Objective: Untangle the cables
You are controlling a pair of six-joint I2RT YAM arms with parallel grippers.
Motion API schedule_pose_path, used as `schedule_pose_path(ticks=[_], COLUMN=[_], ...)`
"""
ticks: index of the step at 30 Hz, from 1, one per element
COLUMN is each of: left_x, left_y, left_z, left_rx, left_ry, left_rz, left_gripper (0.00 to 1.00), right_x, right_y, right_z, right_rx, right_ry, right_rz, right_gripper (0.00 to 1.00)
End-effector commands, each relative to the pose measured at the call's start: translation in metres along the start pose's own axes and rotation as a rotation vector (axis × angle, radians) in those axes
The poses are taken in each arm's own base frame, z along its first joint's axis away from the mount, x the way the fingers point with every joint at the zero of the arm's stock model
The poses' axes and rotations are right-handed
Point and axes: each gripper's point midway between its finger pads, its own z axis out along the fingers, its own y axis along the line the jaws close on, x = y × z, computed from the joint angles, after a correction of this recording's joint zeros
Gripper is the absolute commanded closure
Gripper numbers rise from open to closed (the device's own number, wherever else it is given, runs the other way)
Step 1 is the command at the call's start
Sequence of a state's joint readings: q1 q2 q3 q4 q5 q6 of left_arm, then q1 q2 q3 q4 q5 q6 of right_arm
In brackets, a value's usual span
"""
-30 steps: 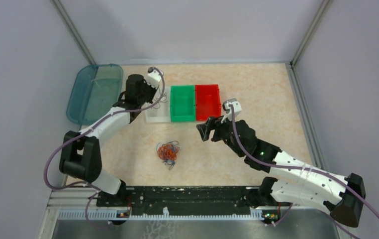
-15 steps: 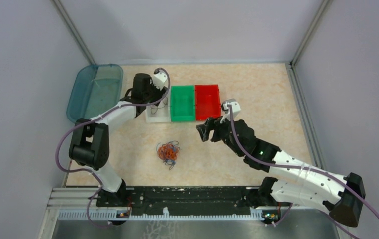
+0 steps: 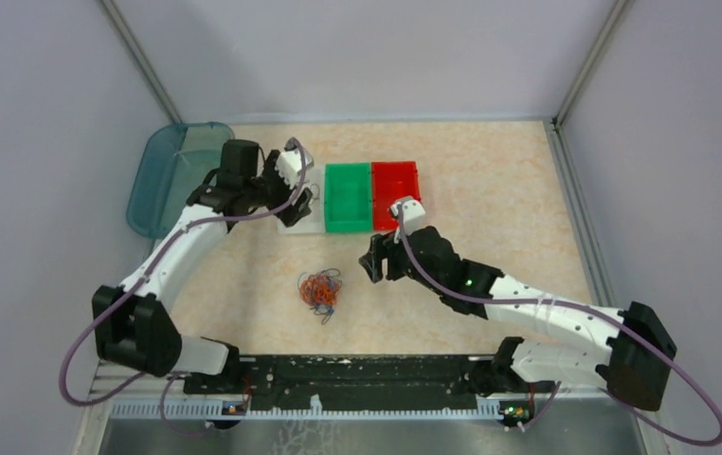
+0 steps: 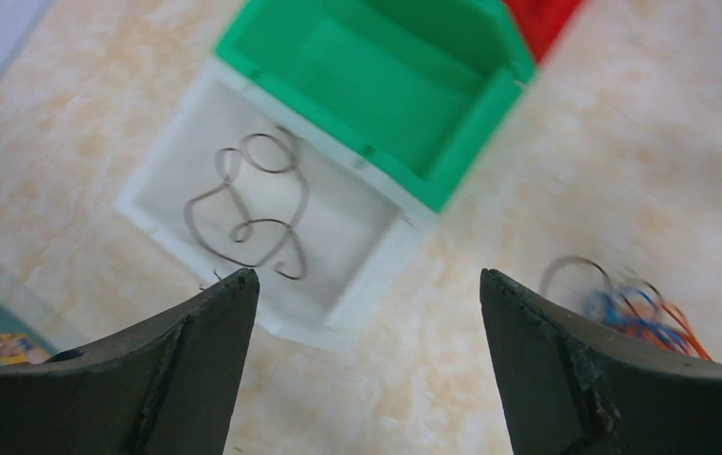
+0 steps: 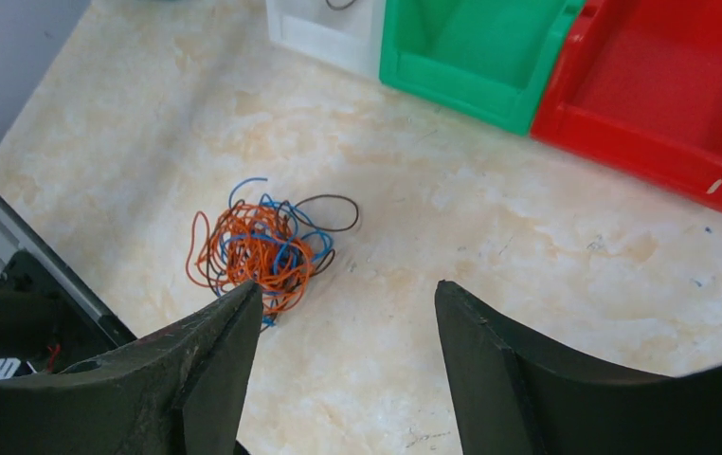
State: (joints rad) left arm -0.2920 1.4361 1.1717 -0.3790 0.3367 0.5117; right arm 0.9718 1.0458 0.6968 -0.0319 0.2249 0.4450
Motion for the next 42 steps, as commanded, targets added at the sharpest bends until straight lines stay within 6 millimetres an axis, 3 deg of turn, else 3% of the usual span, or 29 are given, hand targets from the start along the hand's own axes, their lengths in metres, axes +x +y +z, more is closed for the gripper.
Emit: schedule_pose_path(ticks=[1, 5, 9, 16, 20, 25, 28, 34, 38, 42], left_x=[0.049, 0.078, 0.102, 0.114, 0.116, 0.121, 0.125, 0.125, 0.113, 0.109], left_y=[-0.097, -0.132, -0.151, -0.146, -0.151, -0.141, -0.139, -0.142, -0.153, -0.162], left_z=[-0.044, -0.063, -0.062, -0.041, -0.037, -0.03, -0.029, -0.032, -0.044, -0.054], left_rx=[0.422, 0.532, 0.564, 0.474, 0.491, 0.433, 0.422, 0.432, 0.505, 0.56], left_ry=[0.076, 0.1, 0.14, 0.151, 0.148, 0.153, 0.163, 0.172, 0.151, 0.137], left_rz=[0.052, 0.033, -0.032, -0.052, -0.06, -0.043, -0.02, -0.023, -0.027, -0.008], left_gripper=[0.09, 0.12, 0.19, 0.33, 0.42, 0.6, 0.66, 0.65, 0.41, 0.34], right_x=[-0.02, -0.016, -0.016, -0.018, -0.019, -0.021, -0.022, -0.022, -0.022, -0.02], right_y=[0.024, 0.024, 0.022, 0.016, 0.013, 0.012, 0.013, 0.011, 0.011, 0.011], right_z=[0.01, 0.013, 0.011, 0.006, 0.004, 0.002, 0.002, 0.001, 0.001, 0.001], right_rx=[-0.088, -0.085, -0.079, -0.049, -0.038, -0.036, -0.038, -0.032, -0.033, -0.033], right_ry=[-0.03, -0.021, -0.028, -0.042, -0.047, -0.056, -0.058, -0.061, -0.061, -0.059], right_rz=[0.024, 0.036, 0.048, 0.059, 0.06, 0.064, 0.065, 0.061, 0.061, 0.061], right_gripper=[0.33, 0.36, 0.38, 0.39, 0.4, 0.43, 0.44, 0.44, 0.44, 0.44])
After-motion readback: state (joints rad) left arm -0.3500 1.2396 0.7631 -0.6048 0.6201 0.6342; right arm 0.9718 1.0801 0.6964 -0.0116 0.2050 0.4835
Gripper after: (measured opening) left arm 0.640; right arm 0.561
